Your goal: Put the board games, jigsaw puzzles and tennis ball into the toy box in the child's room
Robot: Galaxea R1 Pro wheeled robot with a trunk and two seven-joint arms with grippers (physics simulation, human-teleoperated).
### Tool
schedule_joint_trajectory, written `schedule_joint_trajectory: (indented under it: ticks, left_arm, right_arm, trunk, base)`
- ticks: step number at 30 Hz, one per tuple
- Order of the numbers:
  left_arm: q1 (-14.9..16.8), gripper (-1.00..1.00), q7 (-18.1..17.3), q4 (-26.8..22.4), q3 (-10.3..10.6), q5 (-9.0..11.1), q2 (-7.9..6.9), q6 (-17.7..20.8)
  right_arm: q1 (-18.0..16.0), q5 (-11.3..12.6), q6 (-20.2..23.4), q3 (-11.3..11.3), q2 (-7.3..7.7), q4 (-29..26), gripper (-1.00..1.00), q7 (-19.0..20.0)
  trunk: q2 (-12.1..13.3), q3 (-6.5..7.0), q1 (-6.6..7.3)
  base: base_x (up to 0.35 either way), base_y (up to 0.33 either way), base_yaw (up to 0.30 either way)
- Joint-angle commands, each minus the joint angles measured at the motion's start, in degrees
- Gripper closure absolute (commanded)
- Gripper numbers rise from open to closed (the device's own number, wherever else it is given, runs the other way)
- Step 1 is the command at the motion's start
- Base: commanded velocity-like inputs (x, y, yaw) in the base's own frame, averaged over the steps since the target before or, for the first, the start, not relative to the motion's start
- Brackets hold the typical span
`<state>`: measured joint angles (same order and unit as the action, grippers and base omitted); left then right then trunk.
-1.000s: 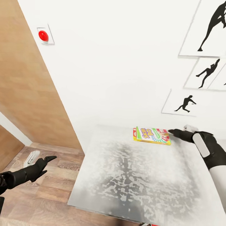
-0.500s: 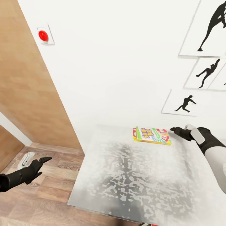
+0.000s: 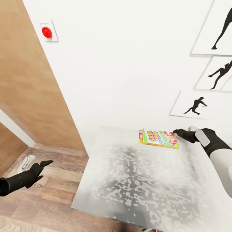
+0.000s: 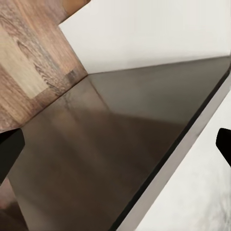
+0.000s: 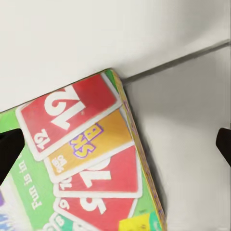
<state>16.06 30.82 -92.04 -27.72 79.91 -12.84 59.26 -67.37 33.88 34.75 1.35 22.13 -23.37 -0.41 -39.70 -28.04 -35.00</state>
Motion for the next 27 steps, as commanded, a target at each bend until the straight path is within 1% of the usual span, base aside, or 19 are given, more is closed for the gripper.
schedule_joint_trajectory:
  ticks: [1, 7, 9, 13, 16, 20, 25, 27]
  left_arm:
    - [0.1, -1.0, 0.6, -0.1, -0.1, 0.7, -0.01, 0.2]
    - [0.1, -1.0, 0.4, -0.1, -0.1, 0.8, 0.02, 0.2]
    - [0.1, -1.0, 0.4, -0.1, 0.0, 0.8, 0.26, 0.2]
    - [0.1, -1.0, 0.1, 0.0, -0.1, 0.8, 0.34, 0.1]
    - [0.1, -1.0, 0.0, 0.0, 0.0, 0.8, 0.4, 0.0]
    - [0.1, -1.0, 0.0, 0.0, 0.3, 0.6, 0.52, 0.0]
    - [0.1, -1.0, 0.2, 0.1, 3.5, 0.0, 0.54, -0.3]
    - [0.1, -1.0, 0.2, 0.1, 4.0, -0.1, 0.54, -0.3]
  right_arm:
    - [0.0, 0.2, 0.8, 0.1, 0.0, 0.0, -1.0, -0.1]
    - [0.0, 0.3, 1.8, 0.0, 0.0, 0.0, -1.0, -0.1]
    - [0.0, 0.3, 1.9, -0.1, 0.06, 0.1, -1.0, -0.1]
    - [0.0, 1.5, 1.8, -0.4, 0.29, 0.2, -1.0, -0.1]
    - [0.0, 2.8, 1.5, -1.2, 0.59, 0.2, -1.0, -0.1]
    - [0.0, 3.4, 1.4, -1.6, 0.82, 0.2, -1.0, -0.1]
    - [0.1, 3.5, 1.3, -1.8, 0.93, 0.1, -1.0, -0.1]
    - [0.1, 3.5, 1.2, -1.8, 1.08, 0.1, -1.0, -0.2]
  trunk:
    - [-0.1, -0.16, -0.01]
    - [-0.1, -0.71, -0.01]
    - [-0.1, -0.89, -0.01]
    - [-0.1, -1.26, -0.01]
    - [-0.1, -1.53, -0.01]
    - [-0.1, -1.9, -0.01]
    - [-0.1, -2.3, -0.01]
    - [-0.1, -2.36, -0.01]
  base:
    - [0.0, 0.0, 0.114]
    - [0.0, 0.0, 0.118]
    - [0.0, 0.0, 0.119]
    - [0.0, 0.0, 0.113]
    - [0.0, 0.0, 0.069]
    - [0.0, 0.0, 0.022]
    - [0.0, 0.0, 0.005]
    - [0.0, 0.0, 0.001]
